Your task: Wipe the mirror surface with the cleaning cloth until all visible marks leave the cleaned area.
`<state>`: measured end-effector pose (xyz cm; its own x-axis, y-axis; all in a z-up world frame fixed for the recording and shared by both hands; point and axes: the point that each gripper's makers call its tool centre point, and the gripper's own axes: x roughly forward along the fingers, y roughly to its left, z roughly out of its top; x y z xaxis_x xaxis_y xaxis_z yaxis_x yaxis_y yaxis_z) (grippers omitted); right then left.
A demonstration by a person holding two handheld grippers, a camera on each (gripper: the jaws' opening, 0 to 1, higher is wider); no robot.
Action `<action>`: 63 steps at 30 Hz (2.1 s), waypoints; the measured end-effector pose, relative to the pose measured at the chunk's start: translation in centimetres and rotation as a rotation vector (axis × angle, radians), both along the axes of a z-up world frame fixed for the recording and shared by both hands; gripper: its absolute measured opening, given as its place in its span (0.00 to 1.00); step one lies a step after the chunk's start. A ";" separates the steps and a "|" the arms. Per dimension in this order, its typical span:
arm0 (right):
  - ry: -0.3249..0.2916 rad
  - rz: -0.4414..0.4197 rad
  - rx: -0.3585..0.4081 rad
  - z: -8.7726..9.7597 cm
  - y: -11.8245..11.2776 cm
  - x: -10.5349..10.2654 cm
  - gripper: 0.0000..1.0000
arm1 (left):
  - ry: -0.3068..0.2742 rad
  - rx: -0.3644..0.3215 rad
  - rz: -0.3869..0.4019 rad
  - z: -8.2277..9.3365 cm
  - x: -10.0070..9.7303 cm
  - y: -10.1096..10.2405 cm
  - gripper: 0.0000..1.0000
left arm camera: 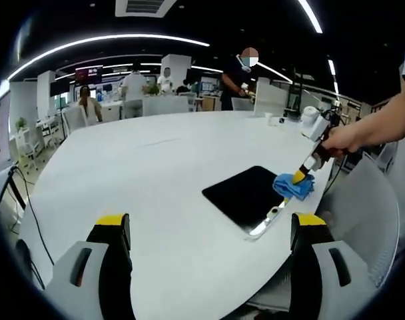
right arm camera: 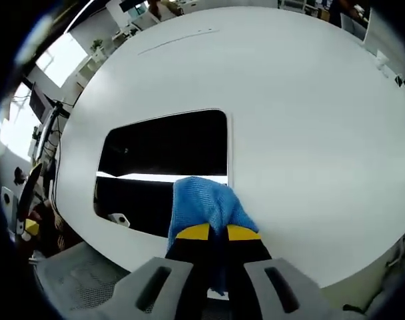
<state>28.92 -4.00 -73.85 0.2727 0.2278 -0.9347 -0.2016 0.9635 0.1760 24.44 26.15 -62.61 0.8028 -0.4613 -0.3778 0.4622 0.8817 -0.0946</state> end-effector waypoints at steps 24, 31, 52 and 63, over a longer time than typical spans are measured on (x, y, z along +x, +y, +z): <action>0.020 0.030 0.020 0.0 4.3 -0.2 0.01 | -0.004 0.013 -0.018 0.4 -0.1 -0.8 0.99; 0.024 0.054 0.036 -0.2 6.7 -0.2 0.01 | -0.001 0.018 -0.012 0.3 -0.2 -0.7 0.99; 0.030 0.143 0.061 -0.2 12.6 -0.2 0.02 | 0.005 -0.010 -0.005 0.0 0.0 -1.0 0.99; 0.032 0.156 0.051 -0.2 15.7 -1.0 0.01 | 0.024 -0.015 0.005 -0.4 -0.4 -0.6 0.99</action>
